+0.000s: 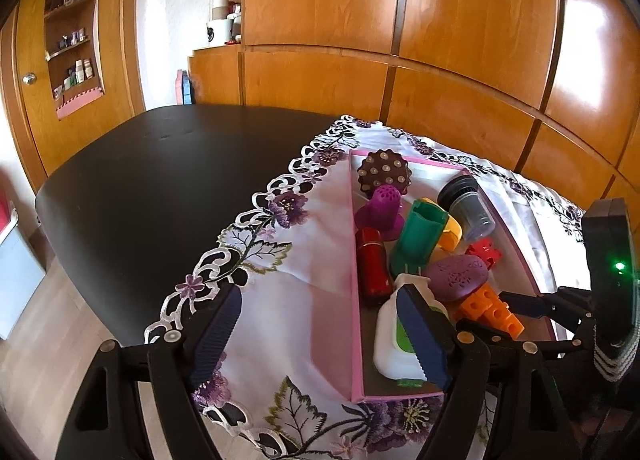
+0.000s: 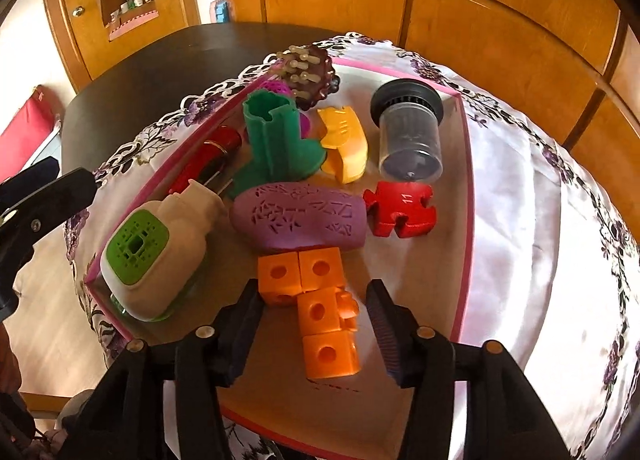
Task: Organize rigid objects
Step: 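Carry the orange cubes into the tray and release them with the right gripper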
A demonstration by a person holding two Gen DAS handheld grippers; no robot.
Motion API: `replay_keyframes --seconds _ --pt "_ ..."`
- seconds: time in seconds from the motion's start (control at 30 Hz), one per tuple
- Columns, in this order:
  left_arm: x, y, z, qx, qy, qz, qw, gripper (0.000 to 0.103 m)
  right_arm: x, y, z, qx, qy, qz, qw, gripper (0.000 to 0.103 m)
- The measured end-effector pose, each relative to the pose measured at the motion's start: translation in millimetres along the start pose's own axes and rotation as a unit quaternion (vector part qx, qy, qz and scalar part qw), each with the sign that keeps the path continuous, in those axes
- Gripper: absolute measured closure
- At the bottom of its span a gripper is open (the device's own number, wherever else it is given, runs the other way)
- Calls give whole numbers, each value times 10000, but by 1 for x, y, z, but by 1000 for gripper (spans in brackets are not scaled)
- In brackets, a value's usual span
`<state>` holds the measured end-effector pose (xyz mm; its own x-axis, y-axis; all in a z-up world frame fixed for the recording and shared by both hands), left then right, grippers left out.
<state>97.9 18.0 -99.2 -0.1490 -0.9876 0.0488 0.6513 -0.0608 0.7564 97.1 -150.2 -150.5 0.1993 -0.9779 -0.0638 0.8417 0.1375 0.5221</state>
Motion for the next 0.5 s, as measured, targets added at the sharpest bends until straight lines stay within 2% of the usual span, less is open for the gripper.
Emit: replay_keyframes --seconds 0.37,0.5 --pt "8 2 9 73 131 -89 9998 7 1 -10 8 21 -121 3 9999 43" --pt "11 5 13 135 231 -112 9996 1 5 -9 25 328 -214 -63 9992 43"
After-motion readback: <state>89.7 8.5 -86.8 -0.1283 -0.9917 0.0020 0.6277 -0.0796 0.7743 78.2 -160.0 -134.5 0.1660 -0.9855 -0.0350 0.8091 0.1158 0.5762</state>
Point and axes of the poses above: each gripper's, at about its wrist camera, not at the fingertips, and z roughly against the way its jaws point, x to its right, y to its top, the point moved 10 cm from there along -z, roughly the way its jaws point, and after that the axes turned 2 degrees about x, right-handed, at the moved point
